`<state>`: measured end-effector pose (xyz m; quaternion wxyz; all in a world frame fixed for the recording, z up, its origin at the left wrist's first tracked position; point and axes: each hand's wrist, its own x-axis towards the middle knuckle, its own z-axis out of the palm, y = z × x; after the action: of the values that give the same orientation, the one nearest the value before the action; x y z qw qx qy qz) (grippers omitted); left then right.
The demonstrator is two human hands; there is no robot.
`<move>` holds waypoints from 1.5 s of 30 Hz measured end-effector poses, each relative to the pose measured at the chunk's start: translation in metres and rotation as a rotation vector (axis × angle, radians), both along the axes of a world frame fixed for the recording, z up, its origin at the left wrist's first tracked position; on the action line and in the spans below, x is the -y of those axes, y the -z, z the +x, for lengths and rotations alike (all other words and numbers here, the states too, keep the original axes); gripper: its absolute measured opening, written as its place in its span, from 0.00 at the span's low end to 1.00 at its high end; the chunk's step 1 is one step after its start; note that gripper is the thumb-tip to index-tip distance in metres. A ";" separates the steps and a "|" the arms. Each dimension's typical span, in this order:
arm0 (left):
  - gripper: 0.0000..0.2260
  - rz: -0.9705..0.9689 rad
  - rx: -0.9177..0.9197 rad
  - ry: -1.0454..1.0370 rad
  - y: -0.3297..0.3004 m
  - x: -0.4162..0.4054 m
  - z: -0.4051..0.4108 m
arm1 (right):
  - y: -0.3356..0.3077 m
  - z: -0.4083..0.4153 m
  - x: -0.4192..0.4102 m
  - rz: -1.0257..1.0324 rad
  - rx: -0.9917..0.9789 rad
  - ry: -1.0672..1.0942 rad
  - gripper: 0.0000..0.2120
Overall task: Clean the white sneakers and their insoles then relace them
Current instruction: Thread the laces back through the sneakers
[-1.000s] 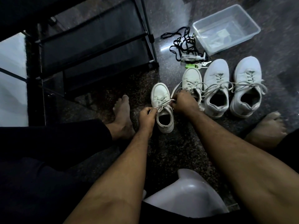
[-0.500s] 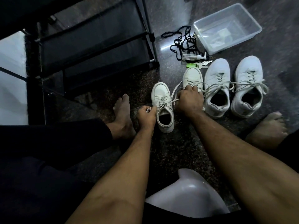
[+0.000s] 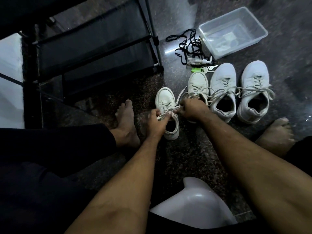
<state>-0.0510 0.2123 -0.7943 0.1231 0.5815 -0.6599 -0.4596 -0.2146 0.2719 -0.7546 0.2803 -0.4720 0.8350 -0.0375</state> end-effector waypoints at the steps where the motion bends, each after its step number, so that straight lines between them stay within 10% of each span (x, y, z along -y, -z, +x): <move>1: 0.24 0.003 0.014 0.059 0.000 -0.002 0.000 | 0.000 0.000 0.002 0.023 -0.003 -0.048 0.24; 8: 0.26 -0.082 0.043 0.246 0.009 0.009 0.010 | 0.004 0.010 0.009 0.105 0.037 -0.070 0.26; 14: 0.16 0.004 -0.061 0.078 0.004 0.029 -0.030 | 0.009 0.018 0.012 -0.110 -0.100 0.084 0.12; 28: 0.08 -0.181 -0.075 -0.182 -0.016 0.020 -0.066 | -0.003 -0.020 -0.014 -0.438 -0.034 0.485 0.14; 34: 0.08 -0.117 -0.003 -0.325 -0.027 0.016 -0.045 | 0.004 -0.029 -0.044 -0.213 -0.112 0.474 0.22; 45: 0.10 -0.446 0.151 0.064 -0.039 -0.023 -0.077 | 0.001 -0.033 -0.058 -0.021 0.169 0.621 0.17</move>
<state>-0.1278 0.2349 -0.7551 0.1843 0.5515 -0.7704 -0.2613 -0.2471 0.3300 -0.7554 0.3190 -0.1926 0.9125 -0.1689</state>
